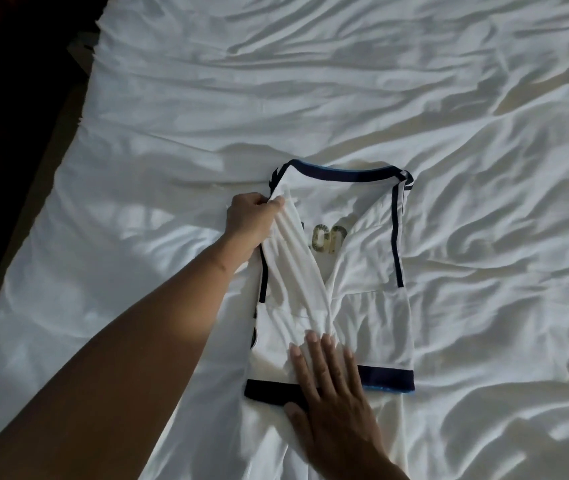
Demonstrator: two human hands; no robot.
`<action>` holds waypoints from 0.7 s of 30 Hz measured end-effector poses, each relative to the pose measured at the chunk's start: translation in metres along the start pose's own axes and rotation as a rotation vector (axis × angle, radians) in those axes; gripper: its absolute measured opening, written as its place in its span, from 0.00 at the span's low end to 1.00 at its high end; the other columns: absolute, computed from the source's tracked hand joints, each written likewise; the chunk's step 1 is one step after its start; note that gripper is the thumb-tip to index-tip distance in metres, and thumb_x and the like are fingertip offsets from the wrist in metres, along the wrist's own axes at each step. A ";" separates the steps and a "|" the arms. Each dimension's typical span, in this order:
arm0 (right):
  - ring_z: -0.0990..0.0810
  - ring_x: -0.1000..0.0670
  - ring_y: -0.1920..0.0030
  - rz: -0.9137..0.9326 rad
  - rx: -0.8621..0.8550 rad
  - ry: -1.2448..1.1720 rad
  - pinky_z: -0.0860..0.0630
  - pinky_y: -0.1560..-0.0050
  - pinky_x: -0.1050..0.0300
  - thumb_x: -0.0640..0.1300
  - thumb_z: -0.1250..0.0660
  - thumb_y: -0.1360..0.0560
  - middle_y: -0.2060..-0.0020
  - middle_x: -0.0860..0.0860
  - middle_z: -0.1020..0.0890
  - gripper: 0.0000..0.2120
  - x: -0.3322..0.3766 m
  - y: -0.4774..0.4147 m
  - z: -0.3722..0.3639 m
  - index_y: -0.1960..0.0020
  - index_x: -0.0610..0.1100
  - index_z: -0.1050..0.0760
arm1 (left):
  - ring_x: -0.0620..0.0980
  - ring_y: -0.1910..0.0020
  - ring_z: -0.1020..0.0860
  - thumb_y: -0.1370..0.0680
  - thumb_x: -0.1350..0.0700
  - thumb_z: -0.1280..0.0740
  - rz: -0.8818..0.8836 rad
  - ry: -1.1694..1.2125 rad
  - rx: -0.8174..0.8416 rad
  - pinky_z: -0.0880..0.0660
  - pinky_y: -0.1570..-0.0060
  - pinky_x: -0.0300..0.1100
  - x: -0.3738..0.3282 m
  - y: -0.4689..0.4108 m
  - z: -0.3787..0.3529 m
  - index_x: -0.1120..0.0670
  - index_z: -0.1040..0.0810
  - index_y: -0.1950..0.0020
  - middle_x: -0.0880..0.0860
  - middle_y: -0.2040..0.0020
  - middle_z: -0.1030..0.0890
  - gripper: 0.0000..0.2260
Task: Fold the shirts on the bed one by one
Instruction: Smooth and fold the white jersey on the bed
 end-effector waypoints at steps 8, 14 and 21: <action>0.28 0.46 0.45 -0.442 -0.300 -0.174 0.34 0.43 0.47 0.53 0.42 0.17 0.43 0.46 0.25 0.15 -0.090 -0.095 0.075 0.37 0.46 0.26 | 0.49 0.68 0.28 0.24 0.43 0.26 -0.193 -0.133 -0.048 0.32 0.65 0.44 -0.028 -0.011 -0.003 0.53 0.29 0.66 0.47 0.70 0.27 0.20; 0.27 0.41 0.39 -0.815 -0.364 -0.390 0.30 0.37 0.43 0.57 0.35 0.19 0.39 0.43 0.24 0.23 -0.192 -0.174 0.103 0.33 0.42 0.30 | 0.48 0.73 0.36 0.22 0.44 0.28 -0.227 -0.207 -0.101 0.38 0.71 0.43 -0.038 -0.025 -0.003 0.54 0.38 0.71 0.47 0.76 0.36 0.26; 0.20 0.41 0.48 -0.855 -0.249 -0.460 0.23 0.45 0.44 0.54 0.35 0.18 0.57 0.49 0.19 0.12 -0.226 -0.216 0.095 0.49 0.45 0.22 | 0.55 0.56 0.23 0.21 0.47 0.27 0.083 -0.092 -0.035 0.28 0.54 0.44 -0.030 -0.056 -0.006 0.55 0.27 0.67 0.51 0.66 0.25 0.19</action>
Point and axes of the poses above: each hand's wrist, its own y-axis away from the middle knuckle, its own z-axis out of the back of the hand, x = y × z, the point moved 7 cm from there along -y, towards the middle knuckle
